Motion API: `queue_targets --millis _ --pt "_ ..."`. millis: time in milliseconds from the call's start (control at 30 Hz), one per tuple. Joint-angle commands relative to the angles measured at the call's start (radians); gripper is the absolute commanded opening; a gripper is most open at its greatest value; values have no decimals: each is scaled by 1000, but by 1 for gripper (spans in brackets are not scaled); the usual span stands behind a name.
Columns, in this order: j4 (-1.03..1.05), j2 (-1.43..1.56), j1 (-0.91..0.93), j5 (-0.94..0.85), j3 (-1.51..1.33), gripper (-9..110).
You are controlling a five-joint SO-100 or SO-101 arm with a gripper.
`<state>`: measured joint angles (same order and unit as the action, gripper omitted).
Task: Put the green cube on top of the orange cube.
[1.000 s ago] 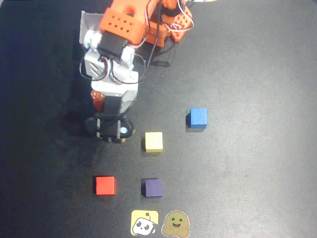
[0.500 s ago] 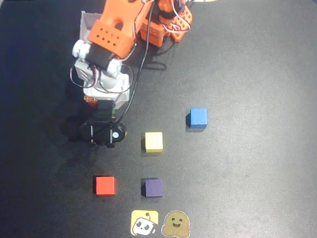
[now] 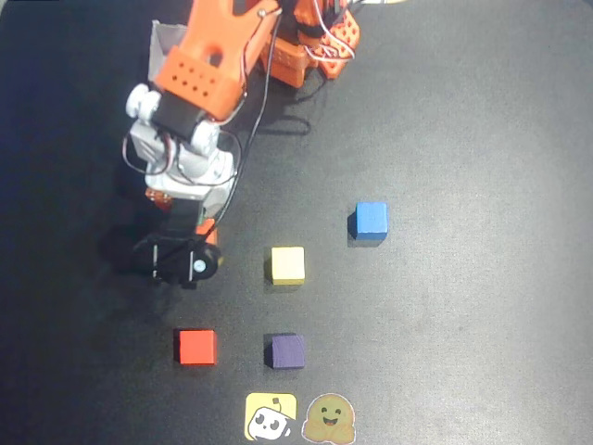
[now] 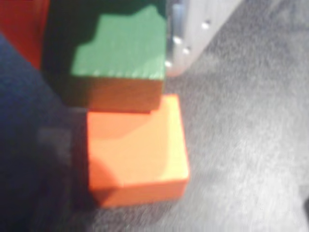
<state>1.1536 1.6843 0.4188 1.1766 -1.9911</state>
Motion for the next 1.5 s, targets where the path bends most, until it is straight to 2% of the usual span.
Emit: queue_targets --millis 0,433,1467 --pt "-8 -17 -14 17 69 5" --pt "-9 -48 -58 84 104 5" --pt "-15 -84 -64 101 170 5"
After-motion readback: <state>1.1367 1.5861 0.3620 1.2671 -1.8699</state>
